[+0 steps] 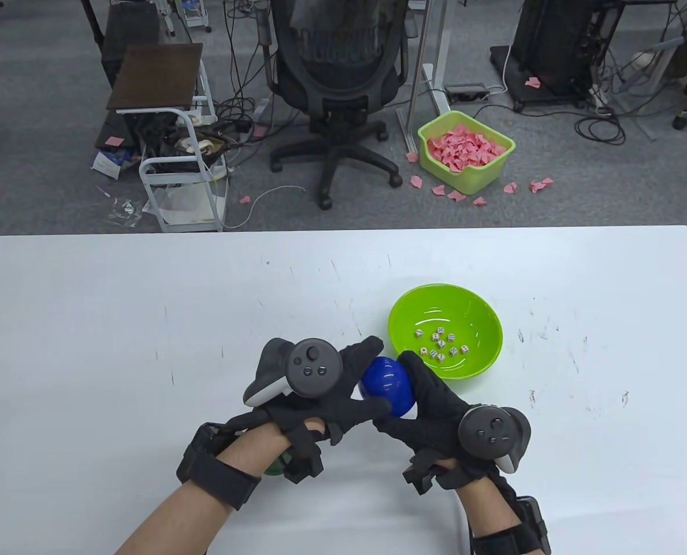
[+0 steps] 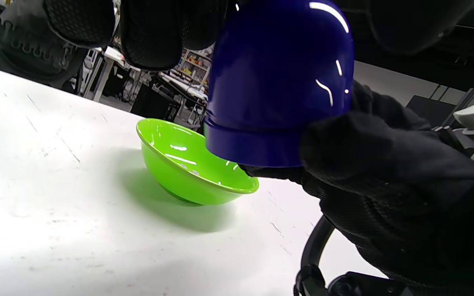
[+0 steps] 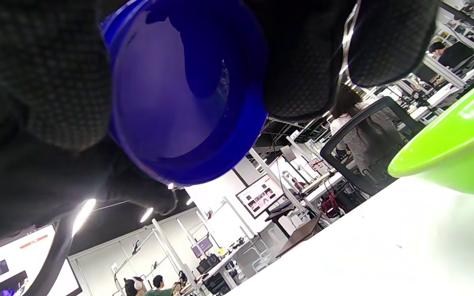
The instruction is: Pour dice into bowl
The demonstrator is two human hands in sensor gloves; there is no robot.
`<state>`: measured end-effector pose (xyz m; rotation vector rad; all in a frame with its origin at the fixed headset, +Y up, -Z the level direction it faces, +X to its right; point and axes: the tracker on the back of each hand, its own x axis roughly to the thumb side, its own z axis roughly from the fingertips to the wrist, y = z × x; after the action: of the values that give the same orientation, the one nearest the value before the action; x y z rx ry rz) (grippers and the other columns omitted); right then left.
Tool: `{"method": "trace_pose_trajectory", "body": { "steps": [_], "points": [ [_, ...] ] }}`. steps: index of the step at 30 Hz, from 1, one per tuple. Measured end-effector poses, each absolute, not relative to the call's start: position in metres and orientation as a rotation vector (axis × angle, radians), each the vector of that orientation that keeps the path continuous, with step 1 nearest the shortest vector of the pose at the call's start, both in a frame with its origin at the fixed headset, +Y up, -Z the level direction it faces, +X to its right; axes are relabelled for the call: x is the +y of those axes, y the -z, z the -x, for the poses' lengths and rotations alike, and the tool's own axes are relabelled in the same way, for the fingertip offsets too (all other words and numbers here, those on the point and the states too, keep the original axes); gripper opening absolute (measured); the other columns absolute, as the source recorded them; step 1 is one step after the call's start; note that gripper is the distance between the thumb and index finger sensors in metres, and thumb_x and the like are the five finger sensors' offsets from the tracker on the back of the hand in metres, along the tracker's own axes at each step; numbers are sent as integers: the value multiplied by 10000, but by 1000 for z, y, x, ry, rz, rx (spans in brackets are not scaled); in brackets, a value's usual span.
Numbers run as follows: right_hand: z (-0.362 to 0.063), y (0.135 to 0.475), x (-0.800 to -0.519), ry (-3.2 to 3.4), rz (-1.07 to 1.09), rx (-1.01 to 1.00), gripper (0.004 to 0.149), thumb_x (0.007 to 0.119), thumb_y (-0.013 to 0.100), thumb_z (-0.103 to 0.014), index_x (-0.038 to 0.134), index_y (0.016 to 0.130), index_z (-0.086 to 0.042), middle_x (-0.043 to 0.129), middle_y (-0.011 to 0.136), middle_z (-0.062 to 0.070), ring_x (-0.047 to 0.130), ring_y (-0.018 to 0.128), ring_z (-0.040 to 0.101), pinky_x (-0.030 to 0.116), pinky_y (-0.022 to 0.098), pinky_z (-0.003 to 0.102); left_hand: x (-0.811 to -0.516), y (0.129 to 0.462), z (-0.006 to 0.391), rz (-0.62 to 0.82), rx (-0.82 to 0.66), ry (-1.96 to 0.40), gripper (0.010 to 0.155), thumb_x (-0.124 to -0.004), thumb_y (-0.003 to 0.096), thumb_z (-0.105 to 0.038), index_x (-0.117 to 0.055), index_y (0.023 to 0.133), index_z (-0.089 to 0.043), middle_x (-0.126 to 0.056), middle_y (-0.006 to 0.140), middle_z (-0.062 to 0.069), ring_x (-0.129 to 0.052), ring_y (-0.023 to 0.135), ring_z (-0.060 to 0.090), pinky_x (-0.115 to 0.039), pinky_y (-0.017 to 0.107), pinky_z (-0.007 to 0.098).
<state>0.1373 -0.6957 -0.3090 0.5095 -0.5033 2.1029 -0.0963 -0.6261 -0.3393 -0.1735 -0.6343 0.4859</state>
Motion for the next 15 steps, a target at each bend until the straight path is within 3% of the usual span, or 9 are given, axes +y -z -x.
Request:
{"method": "trace_pose_trajectory", "body": {
  "steps": [7,15],
  "points": [
    [-140,310,-696,-2086,-490,-496,992,998,321,-492,538,1039,15,749,1006,289,930,657,439,738,566,679,-632,339,147,102,-547,-453,911,-716,433,-690,-309,1124,-256,-550,1151,157,-714,991,417,-626,732,623],
    [-140,310,-696,-2081,-478,-488,992,998,320,-492,540,1038,17,744,1012,288,931,657,439,741,562,679,-663,341,211,24,-394,-399,897,-715,439,-683,-319,1124,-259,-556,1149,155,-707,997,416,-619,734,628]
  ]
}}
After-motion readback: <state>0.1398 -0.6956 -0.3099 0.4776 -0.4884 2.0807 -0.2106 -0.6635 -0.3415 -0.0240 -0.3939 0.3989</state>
